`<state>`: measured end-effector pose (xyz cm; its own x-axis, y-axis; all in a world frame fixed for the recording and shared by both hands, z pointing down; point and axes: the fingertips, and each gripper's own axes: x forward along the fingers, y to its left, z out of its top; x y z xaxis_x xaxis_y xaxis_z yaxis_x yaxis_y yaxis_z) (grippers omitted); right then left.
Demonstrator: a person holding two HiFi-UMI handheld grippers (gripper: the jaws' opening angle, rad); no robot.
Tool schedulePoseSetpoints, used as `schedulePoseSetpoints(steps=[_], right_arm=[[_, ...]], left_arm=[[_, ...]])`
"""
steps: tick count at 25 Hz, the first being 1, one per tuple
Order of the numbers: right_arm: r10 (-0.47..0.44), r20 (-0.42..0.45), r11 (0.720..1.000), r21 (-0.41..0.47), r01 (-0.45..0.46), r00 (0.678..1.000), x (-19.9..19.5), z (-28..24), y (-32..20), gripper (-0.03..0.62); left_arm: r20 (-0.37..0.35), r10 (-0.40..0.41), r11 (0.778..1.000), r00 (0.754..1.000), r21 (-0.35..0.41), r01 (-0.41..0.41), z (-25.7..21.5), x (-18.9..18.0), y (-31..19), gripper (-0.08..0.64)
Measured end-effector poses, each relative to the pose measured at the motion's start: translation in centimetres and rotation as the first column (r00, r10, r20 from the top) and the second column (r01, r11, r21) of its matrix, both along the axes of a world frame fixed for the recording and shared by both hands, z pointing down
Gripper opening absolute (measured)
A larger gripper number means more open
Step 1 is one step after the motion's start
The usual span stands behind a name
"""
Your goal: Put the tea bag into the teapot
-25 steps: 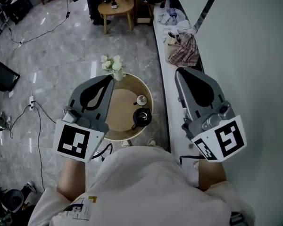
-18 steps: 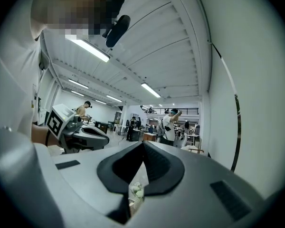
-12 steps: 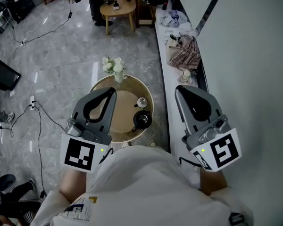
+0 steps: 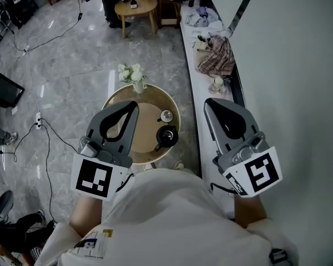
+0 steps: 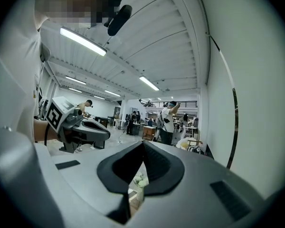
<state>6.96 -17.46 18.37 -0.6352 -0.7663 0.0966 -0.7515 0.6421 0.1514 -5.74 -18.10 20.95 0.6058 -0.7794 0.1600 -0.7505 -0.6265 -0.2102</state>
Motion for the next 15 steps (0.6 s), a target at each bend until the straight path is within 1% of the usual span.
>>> schedulePoseSetpoints(steps=[15], right_arm=[[0.013,-0.005,1.000,-0.009,-0.013,1.000,0.67,0.40,0.55,0.006]], left_arm=[[0.025,0.013,1.000,1.000,-0.010,-0.013,0.22,0.56,0.41,0.008]])
